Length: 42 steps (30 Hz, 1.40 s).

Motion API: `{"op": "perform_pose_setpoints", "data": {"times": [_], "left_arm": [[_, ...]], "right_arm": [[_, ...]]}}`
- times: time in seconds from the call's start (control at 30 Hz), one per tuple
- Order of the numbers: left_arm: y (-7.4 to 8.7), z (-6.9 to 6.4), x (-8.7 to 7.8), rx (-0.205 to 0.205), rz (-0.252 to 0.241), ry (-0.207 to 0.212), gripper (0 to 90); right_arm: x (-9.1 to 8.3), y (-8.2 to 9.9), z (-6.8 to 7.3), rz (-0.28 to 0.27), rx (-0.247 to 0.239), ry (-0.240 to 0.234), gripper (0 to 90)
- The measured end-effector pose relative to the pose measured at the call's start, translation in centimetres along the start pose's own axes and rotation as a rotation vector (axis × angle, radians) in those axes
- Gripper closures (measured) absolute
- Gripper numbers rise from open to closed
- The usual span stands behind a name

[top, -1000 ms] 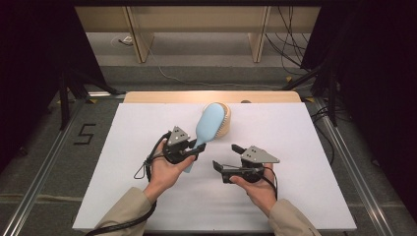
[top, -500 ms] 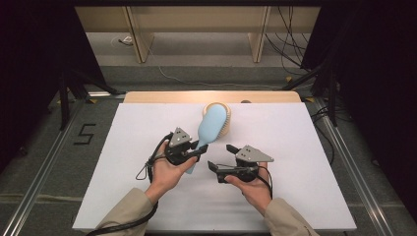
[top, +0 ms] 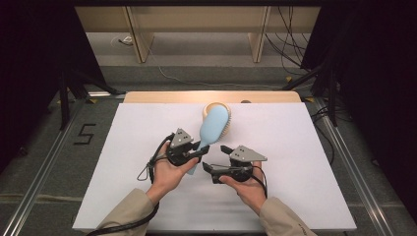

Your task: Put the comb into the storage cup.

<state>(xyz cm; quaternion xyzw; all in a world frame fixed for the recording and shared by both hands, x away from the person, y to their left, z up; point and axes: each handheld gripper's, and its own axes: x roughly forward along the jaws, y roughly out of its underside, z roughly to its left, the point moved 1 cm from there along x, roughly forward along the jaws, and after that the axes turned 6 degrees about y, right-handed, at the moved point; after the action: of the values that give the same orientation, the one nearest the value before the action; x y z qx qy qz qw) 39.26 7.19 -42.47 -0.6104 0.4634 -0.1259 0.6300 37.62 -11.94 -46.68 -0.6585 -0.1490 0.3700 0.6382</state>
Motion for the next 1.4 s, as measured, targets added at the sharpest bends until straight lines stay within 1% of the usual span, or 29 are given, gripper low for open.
{"op": "perform_pose_setpoints", "data": {"times": [0.53, 1.4], "left_arm": [[0.0, -0.3, 0.1, 0.003, -0.003, 0.009, 69.7], [0.1, -0.6, 0.2, 0.003, -0.022, 0.016, 69.7]], "right_arm": [[0.8, -0.1, 0.5, 0.007, 0.01, -0.013, 11.6], [1.5, -0.3, 1.0, 0.005, 0.029, -0.033, 11.1]]}}
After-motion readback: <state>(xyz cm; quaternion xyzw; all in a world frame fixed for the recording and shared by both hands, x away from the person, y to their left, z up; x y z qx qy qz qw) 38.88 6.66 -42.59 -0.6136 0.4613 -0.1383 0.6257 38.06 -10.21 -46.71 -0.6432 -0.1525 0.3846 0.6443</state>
